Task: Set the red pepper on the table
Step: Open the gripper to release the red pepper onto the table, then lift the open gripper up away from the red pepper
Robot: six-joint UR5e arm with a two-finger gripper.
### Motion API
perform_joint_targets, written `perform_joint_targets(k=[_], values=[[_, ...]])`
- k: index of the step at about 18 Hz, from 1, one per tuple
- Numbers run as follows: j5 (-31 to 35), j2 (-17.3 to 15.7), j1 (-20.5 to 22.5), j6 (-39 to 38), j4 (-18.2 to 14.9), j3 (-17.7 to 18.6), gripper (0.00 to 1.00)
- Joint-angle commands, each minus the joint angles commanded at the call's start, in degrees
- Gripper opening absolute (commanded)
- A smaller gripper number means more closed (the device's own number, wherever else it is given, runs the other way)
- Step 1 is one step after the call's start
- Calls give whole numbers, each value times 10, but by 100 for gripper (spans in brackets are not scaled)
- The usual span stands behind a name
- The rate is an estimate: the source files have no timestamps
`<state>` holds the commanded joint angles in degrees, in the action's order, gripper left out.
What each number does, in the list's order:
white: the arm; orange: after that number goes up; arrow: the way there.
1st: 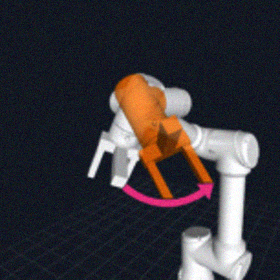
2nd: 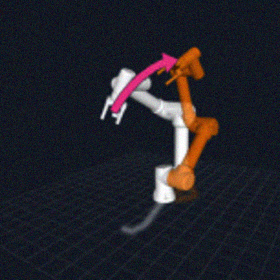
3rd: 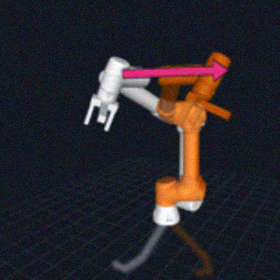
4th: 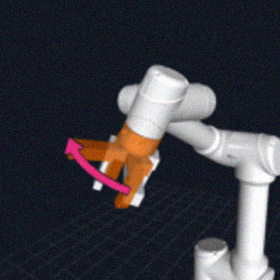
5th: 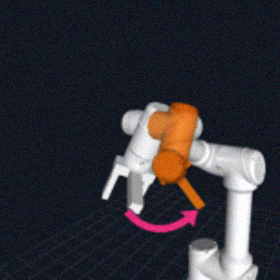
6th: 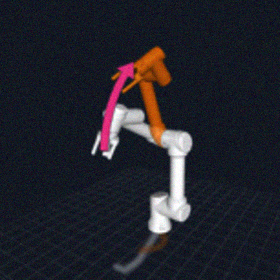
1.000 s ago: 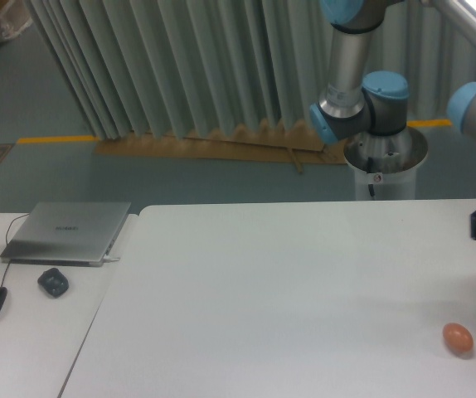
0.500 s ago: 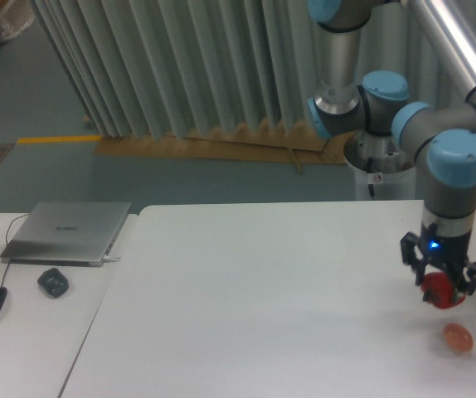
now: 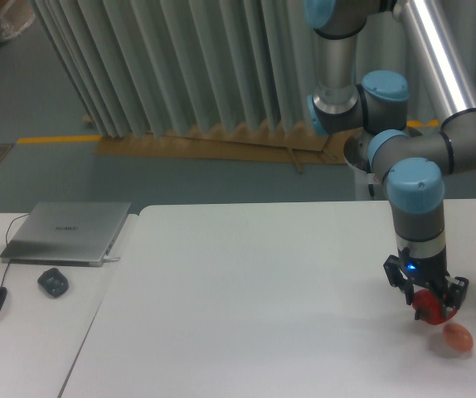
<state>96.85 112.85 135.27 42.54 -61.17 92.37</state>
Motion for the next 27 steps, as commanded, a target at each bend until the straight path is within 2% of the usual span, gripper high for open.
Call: perform_joint_targets(k=[4,8,9,10,12,13,16,18,19,20,21,23,27], values=[[1,-3,-13,0,2,4,43],[41,2,-28,0,3,6,70],[47,4,-30,0,3,7,87],[48,8,-31,0,4,7,92],[48,4,-31,0,2,6,92],[47,2,-31,3,2,5,100],[46,0,-30,6,2,4,100],[39,-4,-24,4,-1,-15,100],[24,-11,-19,3,-4,-20,100],[-22,-20,-5,3,-6,-20,100],[-58,-30,9,3,-13,-21,100],[-102,-55,35,8,-51,-25,100],[-105,-66,46,17,-92,-45,100]])
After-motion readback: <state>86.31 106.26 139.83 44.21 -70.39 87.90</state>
